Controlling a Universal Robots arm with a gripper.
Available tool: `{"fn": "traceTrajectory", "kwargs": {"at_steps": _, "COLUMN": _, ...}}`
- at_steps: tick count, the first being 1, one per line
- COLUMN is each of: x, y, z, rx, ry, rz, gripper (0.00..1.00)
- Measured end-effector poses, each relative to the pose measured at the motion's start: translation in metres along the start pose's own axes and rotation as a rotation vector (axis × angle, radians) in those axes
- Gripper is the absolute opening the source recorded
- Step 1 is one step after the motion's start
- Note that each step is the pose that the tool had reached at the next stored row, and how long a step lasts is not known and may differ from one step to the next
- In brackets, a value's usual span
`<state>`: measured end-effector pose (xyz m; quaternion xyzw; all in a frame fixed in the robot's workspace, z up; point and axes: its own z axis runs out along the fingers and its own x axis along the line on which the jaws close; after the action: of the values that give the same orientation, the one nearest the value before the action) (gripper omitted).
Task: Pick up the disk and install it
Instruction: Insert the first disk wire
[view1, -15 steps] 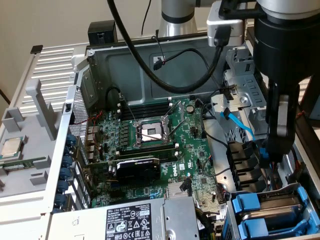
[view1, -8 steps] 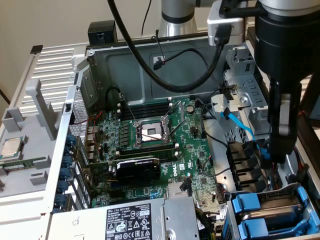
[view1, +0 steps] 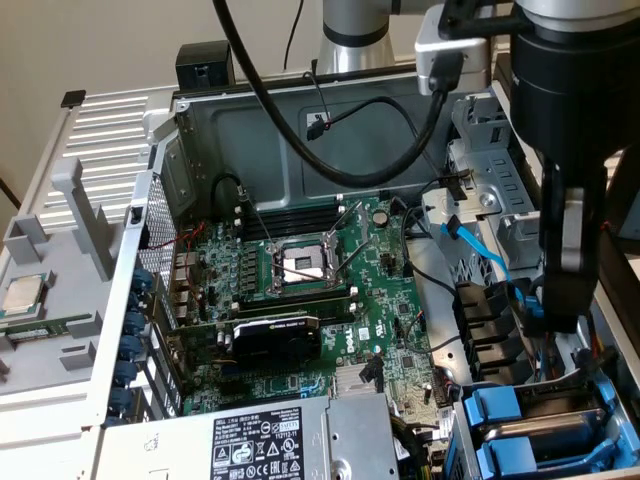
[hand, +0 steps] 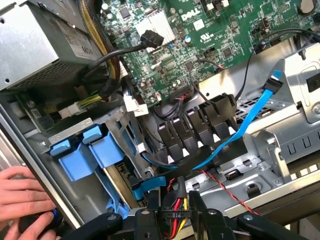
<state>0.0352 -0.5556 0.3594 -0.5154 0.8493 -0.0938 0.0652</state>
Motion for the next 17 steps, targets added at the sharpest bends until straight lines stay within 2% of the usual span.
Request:
{"fn": "traceTrajectory", "kwargs": {"at_steps": 2, "x": 0.0, "y": 0.0, "z": -0.0001, "rx": 0.0014, "ry": 0.003, "rz": 0.001, "gripper": 0.42}}
{"fn": "traceTrajectory", "kwargs": {"at_steps": 3, "x": 0.0, "y": 0.0, "z": -0.0006, "rx": 0.0022, "ry": 0.0049, "rz": 0.002, "gripper": 0.49}}
{"fn": "traceTrajectory", "kwargs": {"at_steps": 5, "x": 0.0, "y": -0.0006, "z": -0.0032, "rx": 0.0015, "ry": 0.0089, "rz": 0.002, "gripper": 0.49}}
{"fn": "traceTrajectory", "kwargs": {"at_steps": 10, "x": 0.002, "y": -0.0042, "z": -0.0138, "rx": -0.0083, "ry": 0.0154, "rz": 0.0, "gripper": 0.49}}
{"fn": "traceTrajectory", "kwargs": {"at_steps": 17, "x": 0.007, "y": -0.0148, "z": -0.0422, "rx": -0.0217, "ry": 0.0223, "rz": -0.001, "gripper": 0.49}}
